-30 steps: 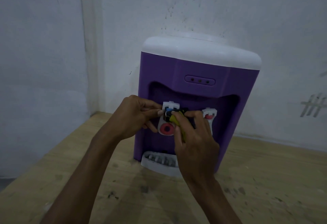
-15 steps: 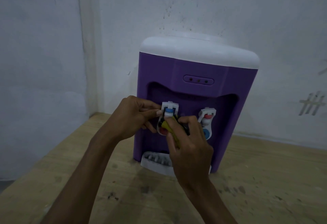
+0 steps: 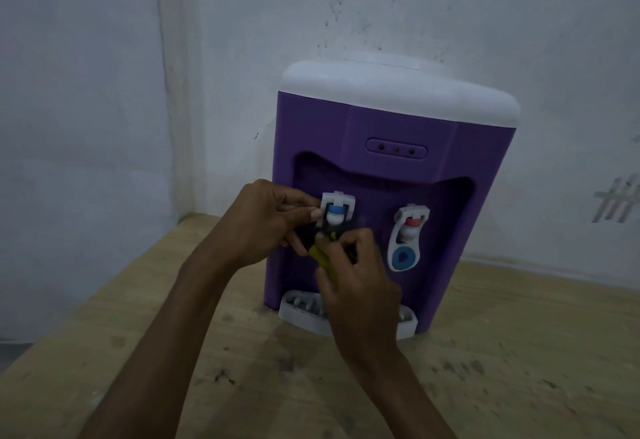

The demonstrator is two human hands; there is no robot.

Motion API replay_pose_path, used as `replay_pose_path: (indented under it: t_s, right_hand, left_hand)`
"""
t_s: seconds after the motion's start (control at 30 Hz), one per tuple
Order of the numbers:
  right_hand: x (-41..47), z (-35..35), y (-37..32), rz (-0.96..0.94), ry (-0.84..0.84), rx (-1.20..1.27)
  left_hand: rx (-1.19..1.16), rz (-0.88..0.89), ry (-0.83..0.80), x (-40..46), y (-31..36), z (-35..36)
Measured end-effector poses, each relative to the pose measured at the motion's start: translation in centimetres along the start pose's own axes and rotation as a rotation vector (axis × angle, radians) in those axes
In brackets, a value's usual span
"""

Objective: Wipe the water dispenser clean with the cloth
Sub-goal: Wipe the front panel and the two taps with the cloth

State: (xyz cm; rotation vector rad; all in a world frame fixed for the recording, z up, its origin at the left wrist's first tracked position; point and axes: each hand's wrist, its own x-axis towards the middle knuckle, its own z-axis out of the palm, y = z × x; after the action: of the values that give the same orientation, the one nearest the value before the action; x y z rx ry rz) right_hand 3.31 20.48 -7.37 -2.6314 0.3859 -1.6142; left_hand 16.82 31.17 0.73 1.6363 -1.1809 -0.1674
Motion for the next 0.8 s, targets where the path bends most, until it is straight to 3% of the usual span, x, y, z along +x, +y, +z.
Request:
replay_pose_path:
  t_s: [0.07, 0.2, 0.4, 0.67, 0.8]
  right_hand:
    - [-0.6, 0.2, -0.1, 0.007, -0.005, 0.003]
    - [0.4, -1.0, 0.1, 0.033, 0.154, 0.013]
    - [0.5, 0.1, 0.3, -0.016, 0.073, -0.077]
    - [0.0, -0.1, 1.7, 0.061, 0.159, -0.044]
    - [0.6, 0.1, 0.6, -0.007, 0.142, -0.044]
  left_hand:
    - [-0.022, -0.014, 0.005, -0.1, 0.1, 0.1]
    - [-0.003, -0.011, -0.004, 0.0, 0.0, 0.0]
    - [-0.023, -0.008, -0.003, -0.2, 0.1, 0.0]
    - [-0.035, -0.020, -0.014, -0.1, 0.1, -0.1]
    - [-0.020, -0.008, -0.014, 0.0, 0.1, -0.1]
